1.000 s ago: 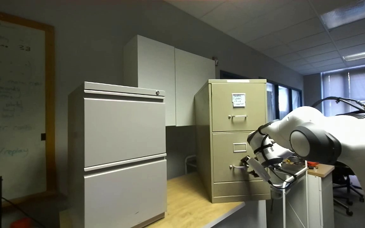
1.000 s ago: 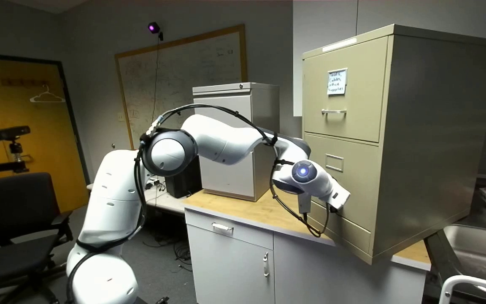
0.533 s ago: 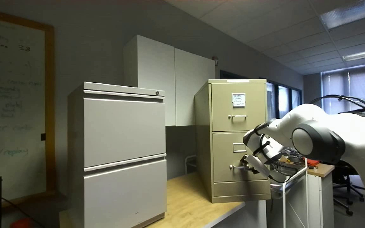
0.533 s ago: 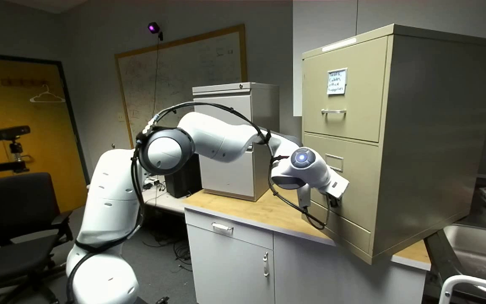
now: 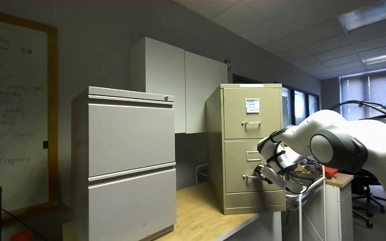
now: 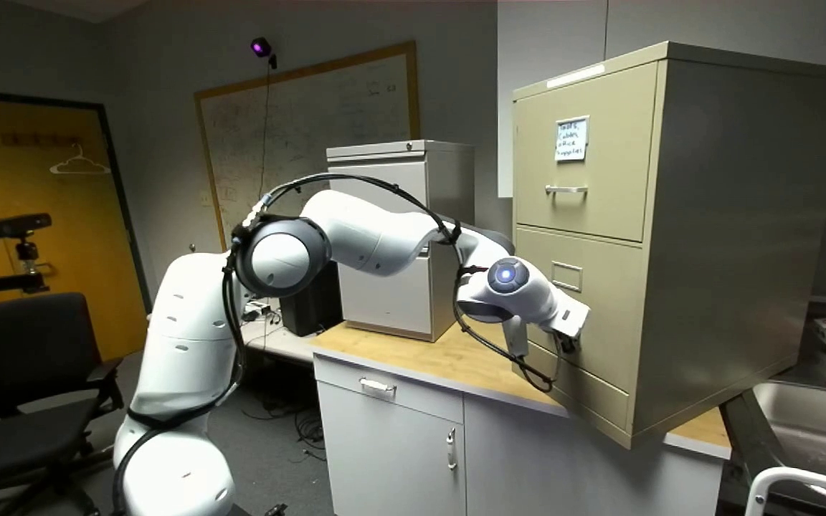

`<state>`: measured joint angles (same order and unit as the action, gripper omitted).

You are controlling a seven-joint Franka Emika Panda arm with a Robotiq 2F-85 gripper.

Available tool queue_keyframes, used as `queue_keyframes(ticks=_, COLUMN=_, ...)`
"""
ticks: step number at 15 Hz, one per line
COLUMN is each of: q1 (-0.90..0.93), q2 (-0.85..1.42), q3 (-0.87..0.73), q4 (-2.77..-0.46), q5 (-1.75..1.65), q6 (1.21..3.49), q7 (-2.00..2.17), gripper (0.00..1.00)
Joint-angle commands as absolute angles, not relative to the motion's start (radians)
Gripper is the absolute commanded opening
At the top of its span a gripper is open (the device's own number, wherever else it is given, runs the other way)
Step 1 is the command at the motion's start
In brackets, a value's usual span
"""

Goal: Open the bottom drawer of the file cabinet on the right

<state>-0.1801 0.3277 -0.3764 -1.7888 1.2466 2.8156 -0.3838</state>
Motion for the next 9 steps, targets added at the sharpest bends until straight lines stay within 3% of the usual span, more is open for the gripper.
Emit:
queue_keyframes(ticks=1, q1=-0.173, q2=0.201, q3=-0.348, q4=-1.988, q5=1.298, q6=2.764, q7=-0.577, gripper=0.02)
queue_keyframes(ticks=9, q1=-0.166, q2=0.148, q3=-0.351, q4=-2.07, q5=1.335, q6=2.729, q7=-0.61, gripper=0.02)
